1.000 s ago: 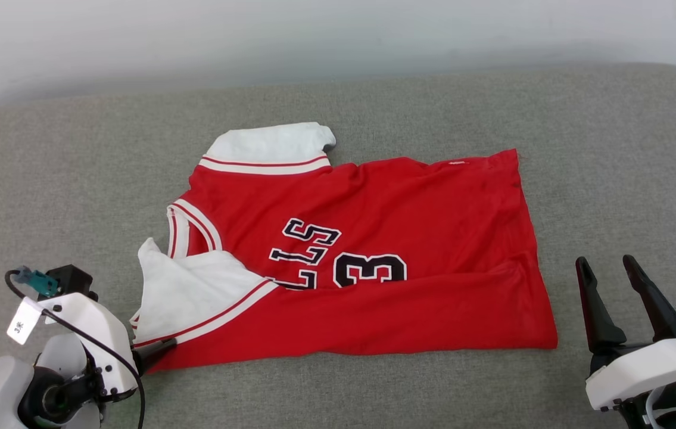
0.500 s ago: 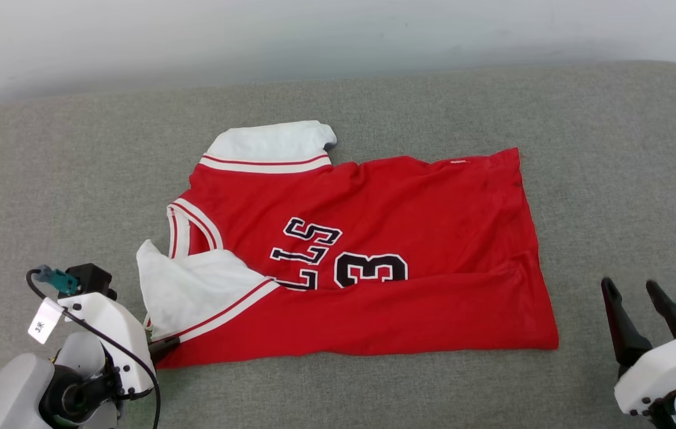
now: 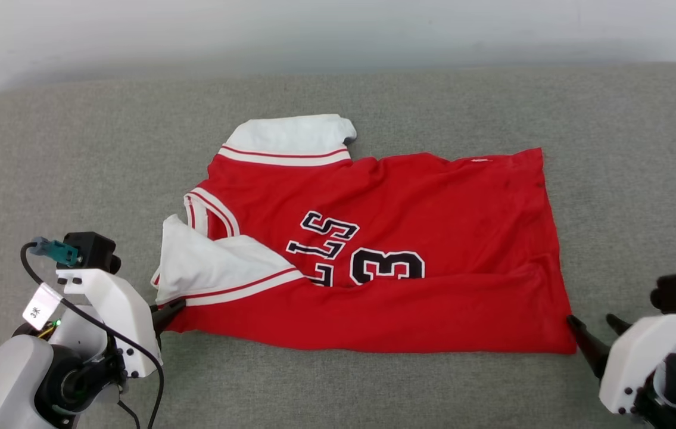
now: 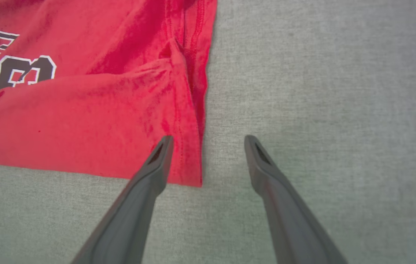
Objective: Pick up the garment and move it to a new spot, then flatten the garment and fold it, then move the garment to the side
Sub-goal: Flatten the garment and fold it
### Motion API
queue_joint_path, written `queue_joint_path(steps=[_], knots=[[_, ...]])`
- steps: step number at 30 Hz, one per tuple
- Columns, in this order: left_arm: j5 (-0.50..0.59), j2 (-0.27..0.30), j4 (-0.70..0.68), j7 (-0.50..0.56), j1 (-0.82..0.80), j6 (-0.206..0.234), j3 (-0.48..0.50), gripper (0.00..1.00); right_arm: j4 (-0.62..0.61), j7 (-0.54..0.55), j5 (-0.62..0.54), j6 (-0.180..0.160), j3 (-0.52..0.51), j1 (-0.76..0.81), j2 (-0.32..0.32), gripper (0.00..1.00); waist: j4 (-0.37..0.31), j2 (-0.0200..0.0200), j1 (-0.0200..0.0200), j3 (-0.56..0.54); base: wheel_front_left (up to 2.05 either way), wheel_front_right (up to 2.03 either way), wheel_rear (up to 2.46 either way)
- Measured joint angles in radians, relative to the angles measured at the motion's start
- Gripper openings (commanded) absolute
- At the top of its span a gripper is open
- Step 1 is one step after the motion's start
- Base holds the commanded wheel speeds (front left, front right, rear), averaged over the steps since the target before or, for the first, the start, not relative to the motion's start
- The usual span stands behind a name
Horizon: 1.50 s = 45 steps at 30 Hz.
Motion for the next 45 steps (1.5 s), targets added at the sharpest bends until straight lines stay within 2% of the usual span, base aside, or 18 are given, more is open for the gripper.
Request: queue_joint_path(steps=[12,13,14,22,31,40,45], knots=[[0.012,-0.013,-0.03,-0.023,-0.007,-0.001,-0.005,0.0,0.175,0.065,0.043,0.0,0.113,-0.107,-0.006,1.0,0.037,0.0,0.0001,0.07,0.0,0.0,0.0],[0.012,-0.015,-0.027,-0.026,-0.008,-0.003,-0.006,0.0,0.184,0.069,0.047,0.0,0.118,-0.11,-0.01,0.46,0.038,-0.0001,0.0001,0.072,0.0,0.0,0.0],[0.012,-0.016,-0.025,-0.026,-0.008,-0.004,-0.006,0.0,0.192,0.07,0.054,0.0,0.122,-0.117,-0.012,0.0,0.039,-0.0001,0.0001,0.074,0.0,0.0,0.0],[0.021,-0.022,-0.012,-0.059,-0.008,-0.021,-0.009,0.0,0.208,0.049,0.066,0.001,0.136,-0.158,-0.036,0.0,0.04,0.0,0.0001,0.052,0.0,0.0,0.0],[0.012,-0.041,-0.01,-0.102,0.06,-0.026,-0.017,0.0,0.171,0.054,0.067,0.0,0.137,-0.121,-0.051,0.0,0.04,0.0,0.0001,-0.049,0.0,0.0,0.0],[0.002,-0.022,-0.078,-0.136,0.226,0.04,-0.007,0.0,0.107,0.093,0.088,0.0,0.123,0.016,-0.072,0.0,0.039,0.0,-0.0001,-0.181,0.0,0.0,0.0],[-0.01,-0.011,-0.121,-0.14,0.313,0.077,-0.002,0.0,0.063,0.107,0.093,0.0,0.105,0.085,-0.069,0.0,0.044,0.0,-0.0001,-0.215,0.0,0.0,0.0]])
